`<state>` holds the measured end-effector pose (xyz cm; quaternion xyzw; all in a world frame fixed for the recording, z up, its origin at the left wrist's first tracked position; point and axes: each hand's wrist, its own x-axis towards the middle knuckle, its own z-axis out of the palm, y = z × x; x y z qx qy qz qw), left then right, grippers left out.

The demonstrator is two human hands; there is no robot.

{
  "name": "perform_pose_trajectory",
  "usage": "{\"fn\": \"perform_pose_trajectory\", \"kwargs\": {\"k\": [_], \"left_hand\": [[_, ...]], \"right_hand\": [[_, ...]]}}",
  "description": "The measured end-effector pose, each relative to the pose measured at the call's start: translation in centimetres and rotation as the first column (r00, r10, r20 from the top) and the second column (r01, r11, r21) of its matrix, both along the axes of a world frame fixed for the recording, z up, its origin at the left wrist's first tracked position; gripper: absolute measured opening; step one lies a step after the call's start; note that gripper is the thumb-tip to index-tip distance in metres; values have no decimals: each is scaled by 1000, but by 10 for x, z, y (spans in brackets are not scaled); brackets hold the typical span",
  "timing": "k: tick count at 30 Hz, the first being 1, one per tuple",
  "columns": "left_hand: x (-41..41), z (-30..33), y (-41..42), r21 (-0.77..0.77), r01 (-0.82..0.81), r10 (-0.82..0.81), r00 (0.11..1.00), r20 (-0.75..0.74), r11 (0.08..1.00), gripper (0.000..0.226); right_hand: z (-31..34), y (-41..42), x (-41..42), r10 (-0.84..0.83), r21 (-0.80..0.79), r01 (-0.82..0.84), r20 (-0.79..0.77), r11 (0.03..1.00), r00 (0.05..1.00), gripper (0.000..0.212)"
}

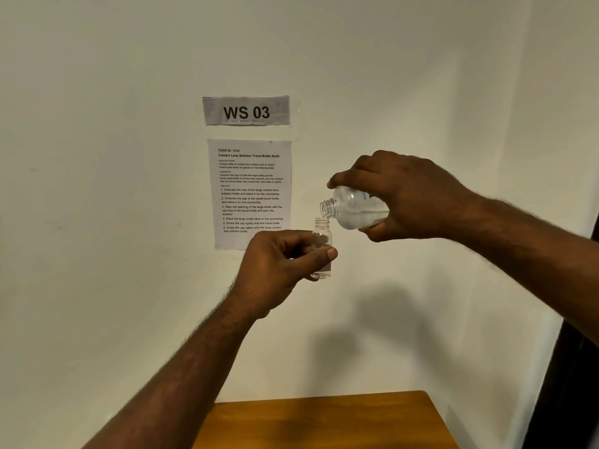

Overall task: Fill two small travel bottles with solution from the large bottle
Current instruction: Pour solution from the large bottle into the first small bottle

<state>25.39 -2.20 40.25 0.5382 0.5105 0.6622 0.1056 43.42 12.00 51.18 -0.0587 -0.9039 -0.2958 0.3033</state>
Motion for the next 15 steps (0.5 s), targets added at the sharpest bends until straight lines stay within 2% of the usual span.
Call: {"fn": "perform_pose_trajectory", "kwargs": {"k": [15], "left_hand": [[5, 1, -4, 6, 18, -18, 1000, -3, 1000, 23]], "right_hand": [[-1, -4, 3, 4, 0, -4, -6, 1000, 1000, 72]]}}
